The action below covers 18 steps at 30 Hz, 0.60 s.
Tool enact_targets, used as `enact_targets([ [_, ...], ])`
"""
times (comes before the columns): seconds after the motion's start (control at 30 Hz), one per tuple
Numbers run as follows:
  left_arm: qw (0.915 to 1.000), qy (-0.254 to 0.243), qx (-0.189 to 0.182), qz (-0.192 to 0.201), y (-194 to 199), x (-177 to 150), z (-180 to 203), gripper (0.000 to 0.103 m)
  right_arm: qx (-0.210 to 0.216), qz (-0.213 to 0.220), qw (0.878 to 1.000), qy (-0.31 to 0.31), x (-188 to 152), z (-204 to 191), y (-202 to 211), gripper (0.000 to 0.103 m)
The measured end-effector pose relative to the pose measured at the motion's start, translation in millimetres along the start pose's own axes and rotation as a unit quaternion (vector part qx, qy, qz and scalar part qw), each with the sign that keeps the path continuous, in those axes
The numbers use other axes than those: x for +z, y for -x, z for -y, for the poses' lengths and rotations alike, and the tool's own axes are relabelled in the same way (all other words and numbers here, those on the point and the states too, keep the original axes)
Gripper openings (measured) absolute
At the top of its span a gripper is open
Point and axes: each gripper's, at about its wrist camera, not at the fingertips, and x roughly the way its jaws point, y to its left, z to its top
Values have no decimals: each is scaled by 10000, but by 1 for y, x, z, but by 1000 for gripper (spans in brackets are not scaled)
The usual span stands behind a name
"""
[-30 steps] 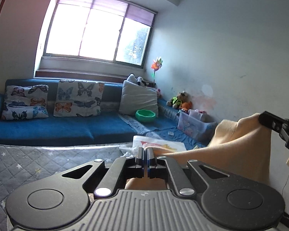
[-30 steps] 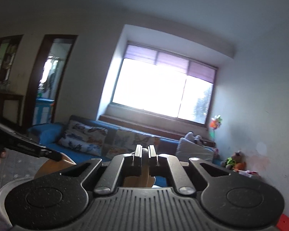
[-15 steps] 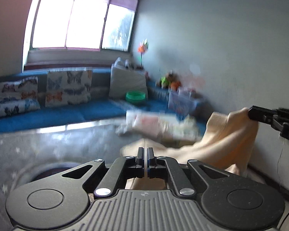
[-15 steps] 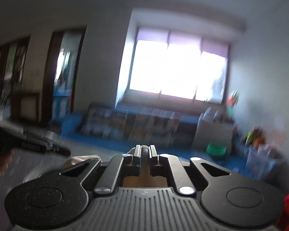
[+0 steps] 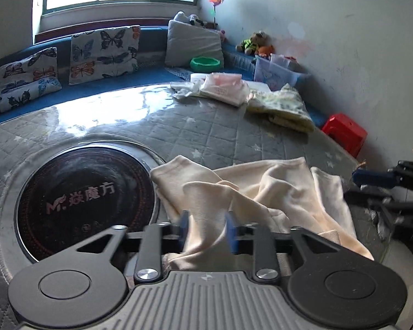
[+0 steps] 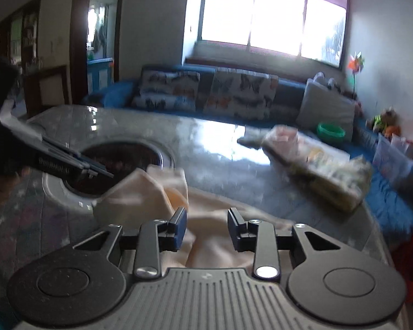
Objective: Fold clothes
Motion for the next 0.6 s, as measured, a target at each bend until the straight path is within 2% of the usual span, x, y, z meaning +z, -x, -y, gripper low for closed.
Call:
enact_targets([
  [0.03,10000,-48,15,-11,-4,0,3,45,-19,-113,9999,-31,-3,0,-3,43],
  [0.13,9997,-124,144,-129,-11,0,14,56,-67,-374,9992,-146,-10,2,-8,45],
  [0.23,9993,-258,227,-138,-15,1,22,63,4,-568,9981,-254,-16,2,-4,47],
  [0.3,9988,-378,312,-61,-17,4,28,68,83,-628,9975,-318,-21,0,-2,48],
  [0.4,9983,-458,363,3,-20,12,34,70,155,-680,9969,-356,-27,-4,-1,48],
  [0.6,9950,-766,639,-22,-27,18,51,88,234,-798,9956,-439,-28,-9,-3,55],
])
